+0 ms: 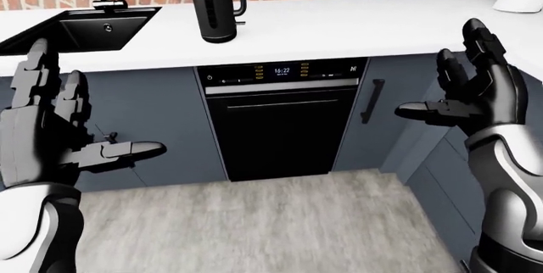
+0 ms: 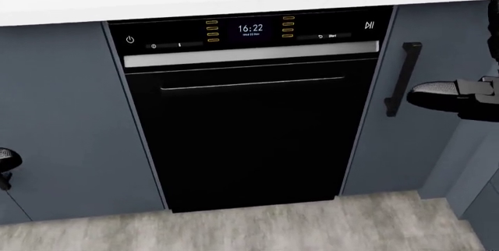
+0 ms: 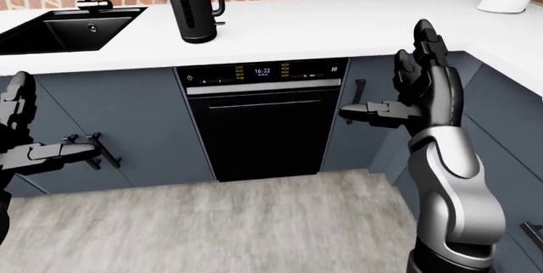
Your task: Press the button to open the lid of the electric kettle.
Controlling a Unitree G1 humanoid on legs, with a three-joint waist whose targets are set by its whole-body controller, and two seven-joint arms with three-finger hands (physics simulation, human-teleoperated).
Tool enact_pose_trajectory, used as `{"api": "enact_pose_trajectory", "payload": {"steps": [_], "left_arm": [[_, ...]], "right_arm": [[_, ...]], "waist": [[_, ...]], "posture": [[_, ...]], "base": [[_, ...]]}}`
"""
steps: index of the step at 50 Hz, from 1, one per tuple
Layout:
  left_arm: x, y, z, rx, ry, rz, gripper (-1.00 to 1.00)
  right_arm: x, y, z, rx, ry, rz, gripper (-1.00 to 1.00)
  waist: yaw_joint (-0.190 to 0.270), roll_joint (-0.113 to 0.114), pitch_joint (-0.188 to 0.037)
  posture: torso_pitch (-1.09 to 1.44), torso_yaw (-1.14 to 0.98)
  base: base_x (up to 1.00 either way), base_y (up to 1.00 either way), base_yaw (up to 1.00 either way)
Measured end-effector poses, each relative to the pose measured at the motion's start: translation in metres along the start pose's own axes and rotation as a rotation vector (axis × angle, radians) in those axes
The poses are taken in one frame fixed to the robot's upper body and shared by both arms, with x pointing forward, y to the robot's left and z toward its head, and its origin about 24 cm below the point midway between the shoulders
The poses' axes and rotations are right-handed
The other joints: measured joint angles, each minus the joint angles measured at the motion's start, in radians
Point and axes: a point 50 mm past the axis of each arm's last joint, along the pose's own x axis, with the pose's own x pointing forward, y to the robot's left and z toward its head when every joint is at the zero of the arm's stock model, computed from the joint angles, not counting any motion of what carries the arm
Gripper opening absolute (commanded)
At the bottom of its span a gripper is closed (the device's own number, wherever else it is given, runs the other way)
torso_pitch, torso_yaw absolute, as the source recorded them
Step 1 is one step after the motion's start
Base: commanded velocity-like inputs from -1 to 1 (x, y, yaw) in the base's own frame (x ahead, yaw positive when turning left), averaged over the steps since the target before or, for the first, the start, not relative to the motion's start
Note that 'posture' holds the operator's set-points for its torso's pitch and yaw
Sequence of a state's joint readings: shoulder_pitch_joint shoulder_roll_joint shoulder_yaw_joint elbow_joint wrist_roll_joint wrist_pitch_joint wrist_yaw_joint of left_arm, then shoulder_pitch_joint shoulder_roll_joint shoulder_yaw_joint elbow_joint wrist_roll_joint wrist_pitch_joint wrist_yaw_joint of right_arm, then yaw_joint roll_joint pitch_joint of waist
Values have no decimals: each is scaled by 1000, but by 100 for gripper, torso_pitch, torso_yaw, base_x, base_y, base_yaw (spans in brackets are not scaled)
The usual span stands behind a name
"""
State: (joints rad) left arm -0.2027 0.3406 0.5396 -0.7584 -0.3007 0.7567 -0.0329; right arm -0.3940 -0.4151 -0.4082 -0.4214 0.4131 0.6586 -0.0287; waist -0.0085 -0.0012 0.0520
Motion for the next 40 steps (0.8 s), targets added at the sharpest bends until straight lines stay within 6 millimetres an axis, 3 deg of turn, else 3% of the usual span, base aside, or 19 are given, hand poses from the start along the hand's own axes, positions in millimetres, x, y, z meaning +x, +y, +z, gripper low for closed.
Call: {"api": "enact_pose_trajectory", "payload": {"steps": [2, 4, 7, 12, 17, 19, 21, 23, 27, 29, 30, 32, 35, 37, 40], "left_arm": [[-1, 0, 2, 3, -15, -1, 100], [-1, 1, 4, 7, -23, 2, 100], [-1, 5, -3, 6, 14, 30, 100], [-1, 4, -1, 8, 7, 26, 100], [-1, 4, 2, 8, -14, 27, 100], [-1, 0, -1, -5, 3, 9, 100], [-1, -1, -4, -9, 17, -6, 100], [-1, -1, -3, -8, 15, -3, 100], [-2, 1, 2, 0, -14, 7, 100], [-1, 0, 4, 2, -22, 6, 100], [-1, 1, 4, 5, -23, 9, 100], [-1, 4, 0, 2, 0, 25, 100], [-1, 6, -4, 3, 27, 39, 100], [-1, 6, -1, 6, 10, 36, 100], [-2, 6, 5, 10, -18, 34, 100]], "right_arm": [[0, 1, 3, -1, -15, 4, 100], [0, 3, 5, 1, -25, 12, 100], [0, 9, -4, 11, 12, 43, 100], [0, 6, -1, 6, 4, 34, 100], [0, 6, 8, 0, -38, 35, 100], [0, 2, 6, 1, -27, 17, 100], [-1, -1, 1, 0, 1, 0, 100], [-1, 0, 2, -2, 5, 0, 100], [-1, 2, 9, -5, -31, 13, 100], [-1, 3, 10, -6, -37, 16, 100], [-1, 4, 10, -1, -38, 21, 100], [-1, 8, 4, 9, -11, 39, 100], [0, 9, 0, 11, 17, 51, 100], [-1, 7, 4, 7, 1, 43, 100], [-2, 7, 13, 0, -43, 39, 100]], "waist": [[-6, 37, 5], [-2, 72, -4], [12, 65, 3], [18, 18, -2], [24, -54, -11], [10, -35, -2], [3, -40, -2], [2, -28, -5], [-3, 21, 2], [-7, 59, -5], [-2, 67, -9], [11, 58, 1], [19, 51, -5], [20, 30, -8], [27, -23, -1]], "posture": [[0, 0], [0, 0], [0, 0], [0, 0], [0, 0], [0, 0], [0, 0], [0, 0], [0, 0], [0, 0], [0, 0], [0, 0], [0, 0], [0, 0], [0, 0]], "base": [[20, 4, 0], [20, 4, 0], [21, 4, 0], [21, 4, 0], [21, 3, 0], [21, 4, 0], [21, 4, 0], [21, 4, 0], [21, 4, 0], [21, 4, 0], [20, 4, 0], [20, 3, 0], [21, 3, 0], [21, 13, 0], [22, 20, 0]]}}
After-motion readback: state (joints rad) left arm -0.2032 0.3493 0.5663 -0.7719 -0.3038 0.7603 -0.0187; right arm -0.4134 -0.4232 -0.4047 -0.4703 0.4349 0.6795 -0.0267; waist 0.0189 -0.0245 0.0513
